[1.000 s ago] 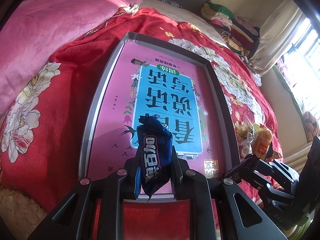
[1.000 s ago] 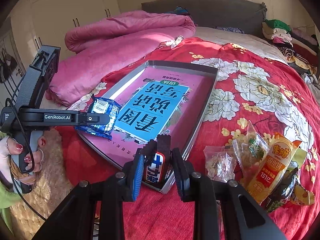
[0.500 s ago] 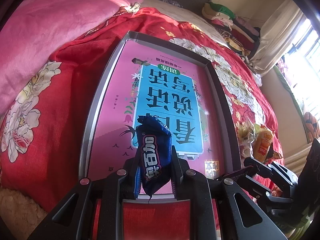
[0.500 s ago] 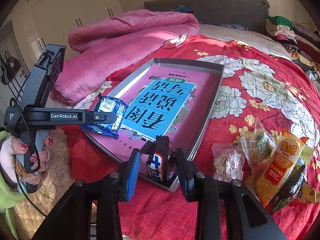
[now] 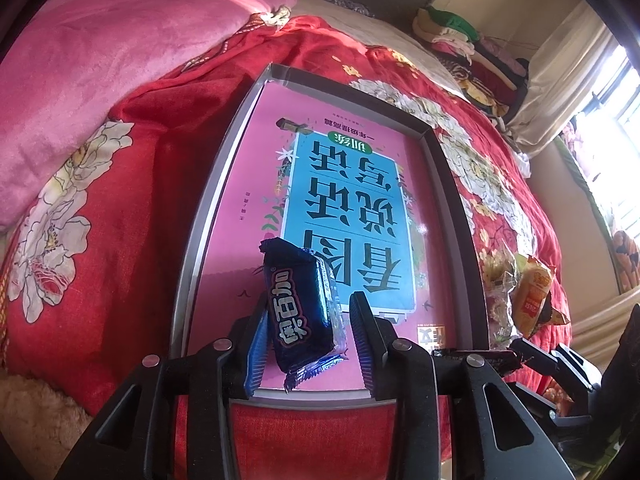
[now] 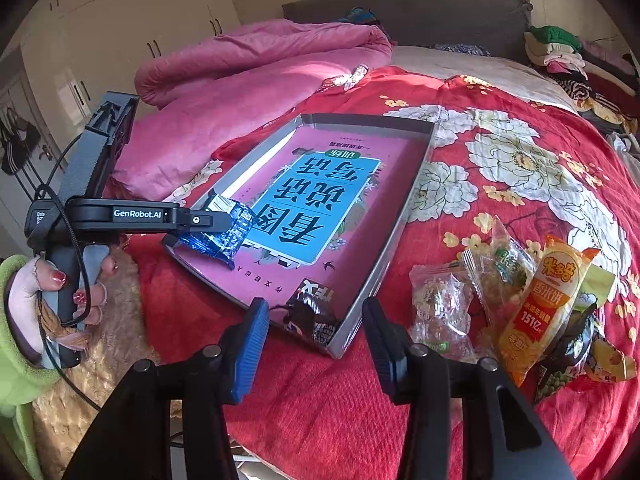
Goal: Organize snacks
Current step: 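Lower the biscuit pack onto the tray and open the left gripper while the right releases the bar there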
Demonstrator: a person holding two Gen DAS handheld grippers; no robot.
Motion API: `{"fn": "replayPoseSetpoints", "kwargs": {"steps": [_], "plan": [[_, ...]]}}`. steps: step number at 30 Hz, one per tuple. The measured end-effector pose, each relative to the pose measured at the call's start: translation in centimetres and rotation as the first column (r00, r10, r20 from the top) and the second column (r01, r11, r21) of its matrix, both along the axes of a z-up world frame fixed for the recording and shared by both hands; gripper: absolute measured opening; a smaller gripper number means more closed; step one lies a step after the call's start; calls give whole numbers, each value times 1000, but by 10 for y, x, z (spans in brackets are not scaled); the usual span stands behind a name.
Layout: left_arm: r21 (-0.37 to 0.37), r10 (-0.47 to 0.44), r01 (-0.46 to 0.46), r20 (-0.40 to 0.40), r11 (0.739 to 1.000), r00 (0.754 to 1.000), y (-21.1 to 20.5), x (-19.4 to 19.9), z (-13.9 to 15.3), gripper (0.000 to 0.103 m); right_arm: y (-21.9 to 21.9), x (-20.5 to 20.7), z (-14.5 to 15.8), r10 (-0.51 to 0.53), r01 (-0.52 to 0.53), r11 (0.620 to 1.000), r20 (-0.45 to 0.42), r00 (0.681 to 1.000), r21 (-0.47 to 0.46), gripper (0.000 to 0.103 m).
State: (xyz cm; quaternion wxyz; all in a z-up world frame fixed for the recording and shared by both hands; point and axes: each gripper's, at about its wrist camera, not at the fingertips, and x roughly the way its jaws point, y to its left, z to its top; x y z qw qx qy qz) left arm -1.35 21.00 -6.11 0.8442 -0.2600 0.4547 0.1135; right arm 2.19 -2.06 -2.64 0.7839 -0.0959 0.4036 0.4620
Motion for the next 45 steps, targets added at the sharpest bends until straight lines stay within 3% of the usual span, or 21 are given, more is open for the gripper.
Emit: {"fn": "replayPoseSetpoints", "kwargs": {"steps": [3, 6, 10, 20, 36, 45], "plan": [[-3, 9, -9, 1, 1000, 1000, 2, -1, 0, 43, 1, -3, -2, 24, -24, 1000, -18, 1000, -2, 47], [2, 18, -18, 8, 1000, 1000, 3, -2, 3, 45, 7, -5, -7, 30, -30, 999, -7, 1000, -37, 36], [19, 40, -40, 22, 999, 999, 7, -5, 7, 51, 12, -4, -10, 34, -33, 998, 17, 999, -58, 30], [14, 51, -52, 53, 999, 997, 11, -8, 12, 57, 29, 5, -14, 27, -22, 997, 63, 998, -80, 30], [50, -21, 16, 91, 999, 996, -9, -4, 20, 64, 42, 19, -21, 7, -1, 997, 85, 996, -72, 30], [103, -76, 64, 116, 993, 990, -23, -1, 27, 69, 36, 25, -16, -8, 11, 999, 69, 998, -37, 39]]}}
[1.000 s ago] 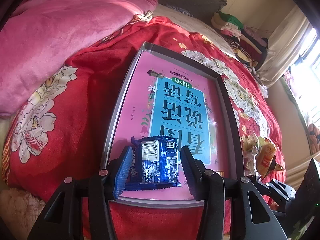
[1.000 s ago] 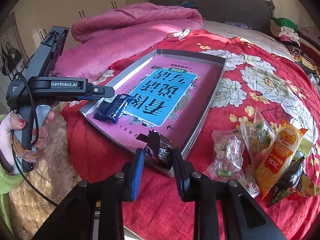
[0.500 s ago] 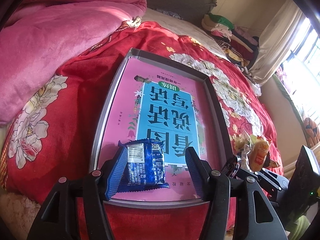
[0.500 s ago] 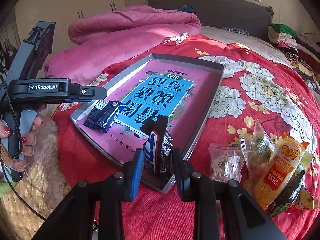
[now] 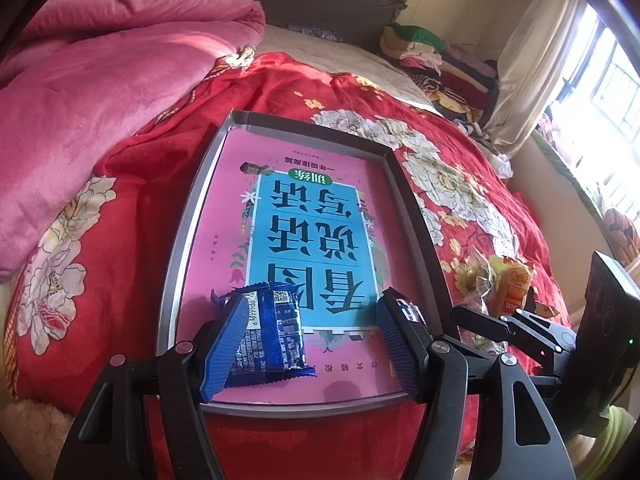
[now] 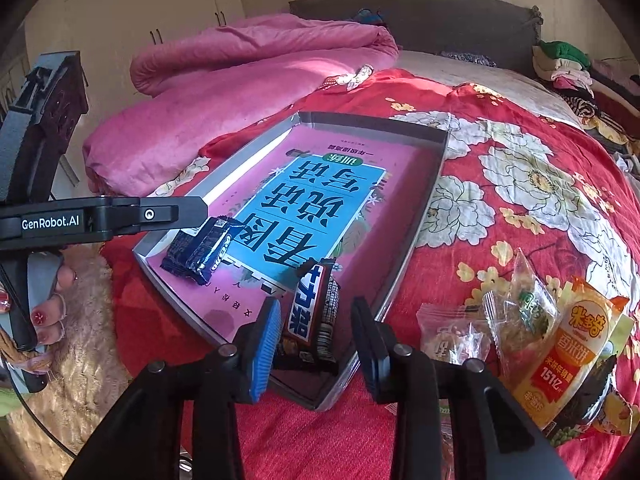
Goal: Organize snacks
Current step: 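Lower the biscuit pack onto the tray and open the left gripper while the right releases the bar there, then withdraw both grippers from the tray back toward the snack pile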
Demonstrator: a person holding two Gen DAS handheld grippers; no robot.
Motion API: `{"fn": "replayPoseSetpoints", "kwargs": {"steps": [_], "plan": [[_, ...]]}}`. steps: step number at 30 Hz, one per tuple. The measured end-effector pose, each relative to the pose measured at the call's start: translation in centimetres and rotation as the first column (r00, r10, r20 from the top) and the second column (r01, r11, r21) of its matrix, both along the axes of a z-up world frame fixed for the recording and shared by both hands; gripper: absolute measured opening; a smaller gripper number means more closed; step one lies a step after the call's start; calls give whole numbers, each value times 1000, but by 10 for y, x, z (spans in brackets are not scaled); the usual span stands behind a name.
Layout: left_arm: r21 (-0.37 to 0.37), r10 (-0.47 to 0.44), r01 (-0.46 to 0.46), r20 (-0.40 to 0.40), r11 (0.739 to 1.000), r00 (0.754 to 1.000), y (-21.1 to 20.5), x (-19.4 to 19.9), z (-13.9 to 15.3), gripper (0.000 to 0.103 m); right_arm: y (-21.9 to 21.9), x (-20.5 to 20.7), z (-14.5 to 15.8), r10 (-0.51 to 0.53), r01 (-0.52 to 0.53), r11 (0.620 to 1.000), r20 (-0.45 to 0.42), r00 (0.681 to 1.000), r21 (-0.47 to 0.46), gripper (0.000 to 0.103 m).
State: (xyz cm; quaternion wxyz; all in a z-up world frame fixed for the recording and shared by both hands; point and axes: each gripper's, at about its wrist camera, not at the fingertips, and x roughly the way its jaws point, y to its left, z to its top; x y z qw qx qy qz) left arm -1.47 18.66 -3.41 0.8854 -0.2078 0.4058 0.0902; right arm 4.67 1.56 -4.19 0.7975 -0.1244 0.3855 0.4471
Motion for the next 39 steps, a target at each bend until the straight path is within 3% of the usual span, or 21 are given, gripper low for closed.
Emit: {"fn": "replayPoseSetpoints", "kwargs": {"steps": [4, 16, 39], "plan": [[18, 2, -3, 8, 1000, 1000, -4, 0, 3, 74, -9, 4, 8, -29, 29, 999, 6, 1000, 27, 47], [37, -2, -1, 69, 999, 998, -22, -3, 23, 79, -45, 16, 36, -119, 114, 988, 44, 992, 106, 56], [32, -106, 104, 81, 994, 991, -73, 1, 45, 80, -97, 16, 66, -216, 196, 965, 110, 970, 172, 64]]}}
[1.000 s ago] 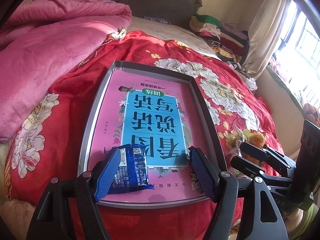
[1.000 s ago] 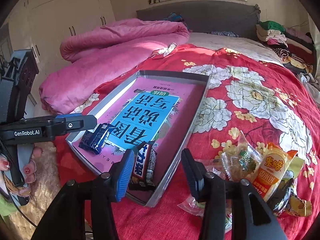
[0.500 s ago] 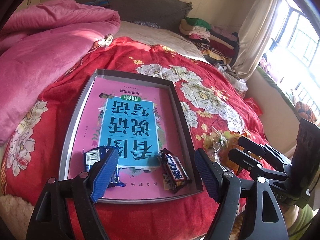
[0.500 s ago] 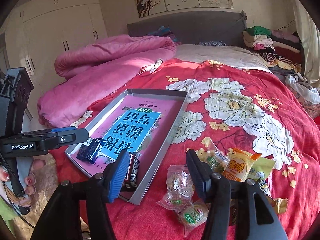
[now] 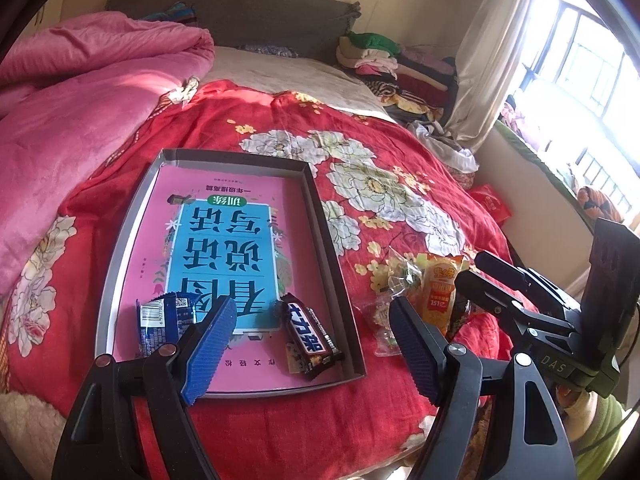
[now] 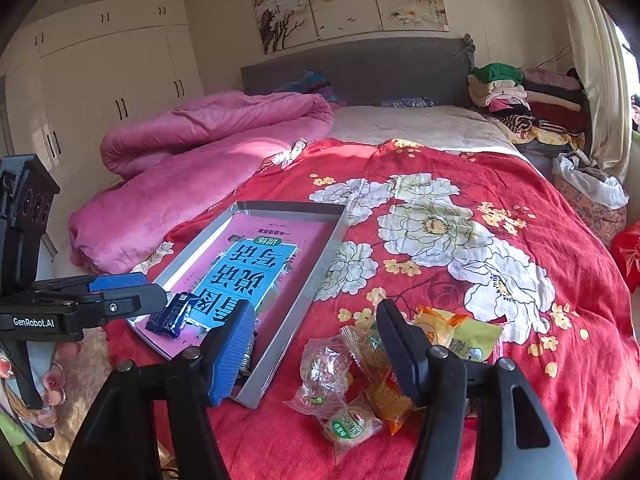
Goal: Organize snacks
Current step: 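Withdraw both grippers from the tray back toward the snack pile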
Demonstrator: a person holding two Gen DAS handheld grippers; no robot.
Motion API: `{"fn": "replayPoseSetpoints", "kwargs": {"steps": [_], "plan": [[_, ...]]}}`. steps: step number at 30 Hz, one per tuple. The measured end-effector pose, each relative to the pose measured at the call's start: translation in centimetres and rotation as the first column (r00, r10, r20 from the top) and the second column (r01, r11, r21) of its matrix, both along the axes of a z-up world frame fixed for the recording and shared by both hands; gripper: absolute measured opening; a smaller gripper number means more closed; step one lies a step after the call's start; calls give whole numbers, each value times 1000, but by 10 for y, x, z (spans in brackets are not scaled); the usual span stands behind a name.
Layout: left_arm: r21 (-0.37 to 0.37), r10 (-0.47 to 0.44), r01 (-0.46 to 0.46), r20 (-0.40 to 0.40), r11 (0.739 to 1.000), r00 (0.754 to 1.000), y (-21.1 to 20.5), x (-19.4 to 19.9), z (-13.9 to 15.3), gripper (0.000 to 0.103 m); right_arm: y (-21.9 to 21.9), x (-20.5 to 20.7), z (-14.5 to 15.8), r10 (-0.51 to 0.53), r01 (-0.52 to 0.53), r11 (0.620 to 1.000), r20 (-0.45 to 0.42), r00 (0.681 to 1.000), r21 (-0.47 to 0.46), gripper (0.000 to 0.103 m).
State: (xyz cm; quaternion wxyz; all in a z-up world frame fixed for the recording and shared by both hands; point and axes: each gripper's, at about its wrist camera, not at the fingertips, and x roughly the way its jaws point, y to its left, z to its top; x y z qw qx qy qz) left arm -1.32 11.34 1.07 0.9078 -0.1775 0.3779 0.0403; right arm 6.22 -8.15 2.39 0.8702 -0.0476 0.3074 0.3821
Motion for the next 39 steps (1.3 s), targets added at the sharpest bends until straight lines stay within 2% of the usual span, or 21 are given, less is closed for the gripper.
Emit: {"fn": "replayPoseSetpoints", "kwargs": {"steps": [13, 28, 39], "plan": [[-1, -36, 36, 14, 999, 999, -19, 0, 13, 80, -33, -3, 14, -65, 65, 998, 47, 997, 11, 64], [-4, -87, 87, -3, 996, 996, -40, 8, 14, 80, -69, 4, 14, -155, 154, 987, 8, 988, 34, 64], [-27, -130, 130, -21, 991, 991, -55, 18, 11, 80, -78, -2, 10, -165, 165, 986, 0, 986, 3, 64]]}}
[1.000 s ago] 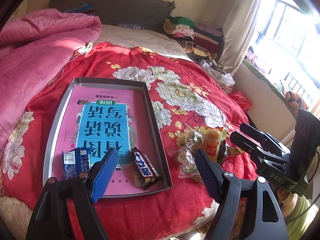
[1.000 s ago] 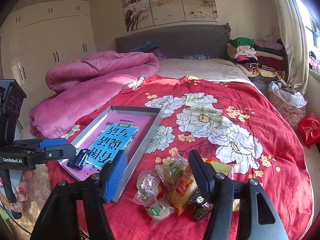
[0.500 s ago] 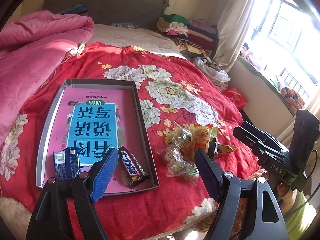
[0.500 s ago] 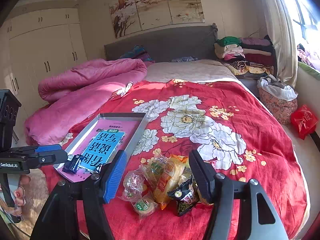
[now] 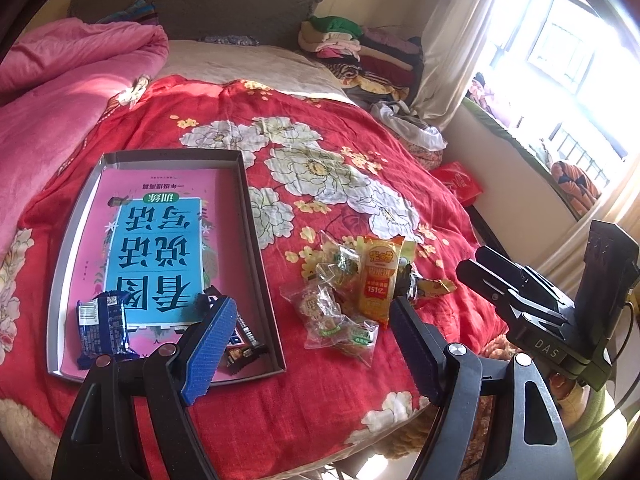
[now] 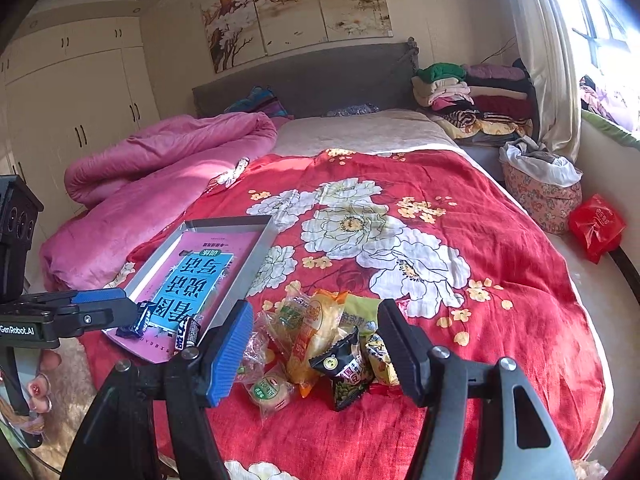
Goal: Organize snacks
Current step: 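Withdraw both grippers from the tray back toward the snack pile, then grasp a clear cookie bag with the left gripper while the right gripper grasps the dark green pea snack bag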
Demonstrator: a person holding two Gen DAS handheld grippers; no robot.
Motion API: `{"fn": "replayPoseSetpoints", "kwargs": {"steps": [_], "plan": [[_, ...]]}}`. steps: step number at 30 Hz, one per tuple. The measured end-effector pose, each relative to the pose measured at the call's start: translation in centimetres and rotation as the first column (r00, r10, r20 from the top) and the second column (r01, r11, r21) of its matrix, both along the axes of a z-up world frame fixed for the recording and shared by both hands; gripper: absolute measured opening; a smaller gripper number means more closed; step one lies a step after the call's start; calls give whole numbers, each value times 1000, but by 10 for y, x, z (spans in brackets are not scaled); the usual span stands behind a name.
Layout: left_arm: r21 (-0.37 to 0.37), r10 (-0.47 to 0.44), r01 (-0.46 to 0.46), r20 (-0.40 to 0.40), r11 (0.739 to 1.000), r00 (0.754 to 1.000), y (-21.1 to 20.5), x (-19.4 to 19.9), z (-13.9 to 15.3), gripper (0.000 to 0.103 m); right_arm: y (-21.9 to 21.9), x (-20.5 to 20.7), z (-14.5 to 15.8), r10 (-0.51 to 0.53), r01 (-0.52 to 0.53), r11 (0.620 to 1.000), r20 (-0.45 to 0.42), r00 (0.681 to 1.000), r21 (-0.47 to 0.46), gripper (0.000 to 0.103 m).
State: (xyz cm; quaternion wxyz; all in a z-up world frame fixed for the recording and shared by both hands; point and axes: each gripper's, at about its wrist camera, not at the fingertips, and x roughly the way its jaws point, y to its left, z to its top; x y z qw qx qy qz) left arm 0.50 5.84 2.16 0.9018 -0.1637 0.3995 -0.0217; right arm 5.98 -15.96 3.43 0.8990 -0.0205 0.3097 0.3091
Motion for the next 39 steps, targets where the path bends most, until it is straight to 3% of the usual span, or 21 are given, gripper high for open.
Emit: {"fn": "replayPoseSetpoints", "kwargs": {"steps": [14, 39], "plan": [[1, -49, 49, -52, 999, 997, -18, 15, -14, 80, 9, -9, -14, 30, -28, 990, 15, 999, -138, 64], [-49, -90, 82, -175, 995, 980, -32, 57, -50, 79, 25, 3, -45, 99, -120, 970, -106, 989, -211, 64]]}}
